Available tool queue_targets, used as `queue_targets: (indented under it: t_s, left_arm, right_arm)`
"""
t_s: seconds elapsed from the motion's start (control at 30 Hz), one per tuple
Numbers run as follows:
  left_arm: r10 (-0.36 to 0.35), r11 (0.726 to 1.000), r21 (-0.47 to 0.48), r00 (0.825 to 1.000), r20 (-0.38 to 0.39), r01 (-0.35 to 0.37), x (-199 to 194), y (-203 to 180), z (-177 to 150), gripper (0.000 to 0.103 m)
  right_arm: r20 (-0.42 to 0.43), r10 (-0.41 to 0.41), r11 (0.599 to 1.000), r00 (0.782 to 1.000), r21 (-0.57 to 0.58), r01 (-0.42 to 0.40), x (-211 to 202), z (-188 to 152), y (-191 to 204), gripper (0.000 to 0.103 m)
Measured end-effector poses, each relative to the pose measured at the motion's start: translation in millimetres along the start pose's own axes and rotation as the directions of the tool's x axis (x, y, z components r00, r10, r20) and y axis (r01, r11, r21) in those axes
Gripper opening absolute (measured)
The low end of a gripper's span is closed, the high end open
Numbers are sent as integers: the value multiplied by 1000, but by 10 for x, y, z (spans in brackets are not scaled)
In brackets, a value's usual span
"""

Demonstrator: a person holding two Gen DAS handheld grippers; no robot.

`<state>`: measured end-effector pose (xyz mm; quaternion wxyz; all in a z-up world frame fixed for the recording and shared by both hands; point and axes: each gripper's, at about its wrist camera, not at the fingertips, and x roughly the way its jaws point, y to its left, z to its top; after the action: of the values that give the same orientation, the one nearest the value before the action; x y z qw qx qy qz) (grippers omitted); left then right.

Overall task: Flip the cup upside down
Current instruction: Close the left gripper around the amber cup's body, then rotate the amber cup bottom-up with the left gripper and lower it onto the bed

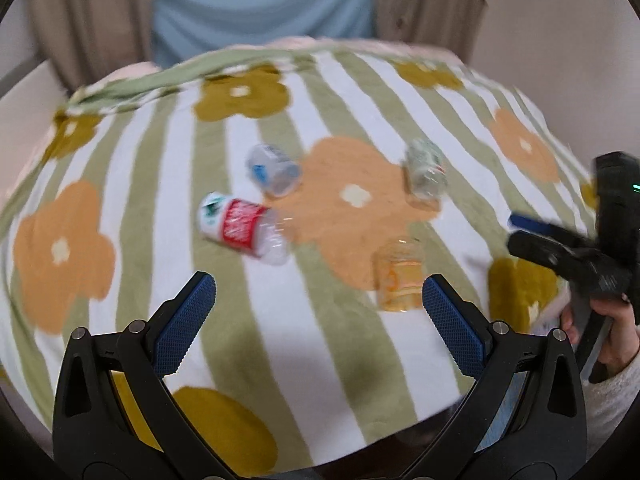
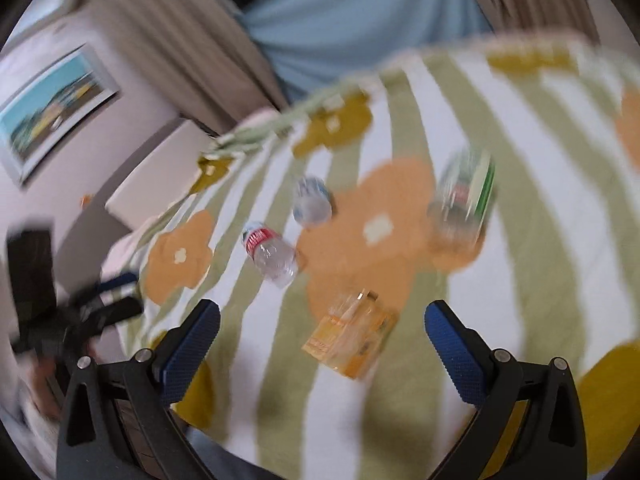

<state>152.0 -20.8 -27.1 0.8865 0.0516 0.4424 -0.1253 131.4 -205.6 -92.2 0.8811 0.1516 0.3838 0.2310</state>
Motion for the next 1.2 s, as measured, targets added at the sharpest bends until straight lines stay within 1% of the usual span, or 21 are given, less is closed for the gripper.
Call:
queue_targets:
  t_s: [0.07, 0.1, 0.17, 0.2, 0.23, 0.27, 0.3, 0.33, 0.4, 0.5, 0.57, 0.63, 0.77, 0.83, 0.9, 1.0, 1.07, 1.13, 1.2]
  left_arm:
    - [-12, 999, 50, 998, -67, 16, 155, -217, 138, 103]
    - [-15, 997, 75, 994, -104, 23, 262, -333, 199, 103]
    - [-1, 992, 123, 987, -160, 21, 470, -535, 284, 103]
    - [14, 988, 151, 983, -185, 15, 585, -638, 319, 103]
    - [29, 983, 181, 977, -213, 11, 717, -743, 351, 103]
    - [40, 980, 201, 970, -240, 9, 829, -820, 371, 103]
    - [59, 975, 222, 958, -281, 5, 994, -915, 397, 103]
    - [68, 973, 230, 949, -309, 4, 1093, -956, 400, 103]
    - [77, 972, 234, 925, -372, 13, 1301, -1025, 402, 103]
    - [35, 981, 184, 890, -454, 55, 1574, -1064, 380, 103]
    - [-1, 989, 128, 862, -507, 76, 1751, -1041, 362, 102]
    - [-23, 993, 81, 837, -547, 81, 1897, -1006, 355, 96]
    - [-27, 997, 42, 802, -597, 65, 2117, -939, 335, 92]
    - [-30, 998, 29, 790, -613, 61, 2186, -918, 321, 87]
    - [-47, 998, 11, 778, -626, 69, 2250, -914, 308, 84]
    - [-73, 996, -10, 769, -635, 86, 2333, -924, 283, 83]
    - [-89, 995, -28, 762, -642, 93, 2380, -931, 252, 75]
    - [-110, 993, -46, 754, -647, 105, 2423, -927, 213, 63]
    - [-119, 993, -57, 753, -648, 108, 2443, -927, 158, 57]
  right_arm:
    - [55, -33, 994, 998, -104, 38, -187, -47, 83, 102]
    - [81, -45, 989, 996, -138, 56, -250, -81, 105, 102]
    - [149, -88, 975, 985, -191, 116, -362, -164, 124, 102]
    - [181, -123, 963, 976, -214, 161, -397, -215, 125, 102]
    - [192, -135, 958, 972, -226, 177, -411, -235, 140, 102]
    - [201, -136, 954, 970, -238, 183, -431, -280, 114, 102]
    - [206, -128, 953, 970, -244, 178, -453, -318, 87, 102]
    - [216, -118, 954, 969, -247, 171, -465, -353, 47, 102]
    - [258, -99, 954, 961, -251, 165, -535, -426, -16, 102]
    - [296, -94, 945, 951, -273, 178, -586, -522, -89, 102]
    - [306, -84, 936, 948, -302, 181, -560, -567, -142, 102]
    - [306, -71, 933, 949, -317, 172, -560, -612, -183, 102]
    - [288, -47, 936, 956, -321, 143, -460, -626, -315, 102]
    - [280, -39, 940, 959, -315, 130, -419, -634, -360, 102]
    - [270, -25, 945, 963, -307, 110, -378, -634, -406, 102]
    - [275, -13, 946, 961, -308, 101, -348, -635, -437, 102]
    - [280, -9, 946, 960, -308, 99, -349, -635, -440, 102]
    - [281, -4, 947, 960, -306, 93, -353, -630, -445, 102]
    - [284, 0, 948, 959, -305, 91, -368, -630, -449, 102]
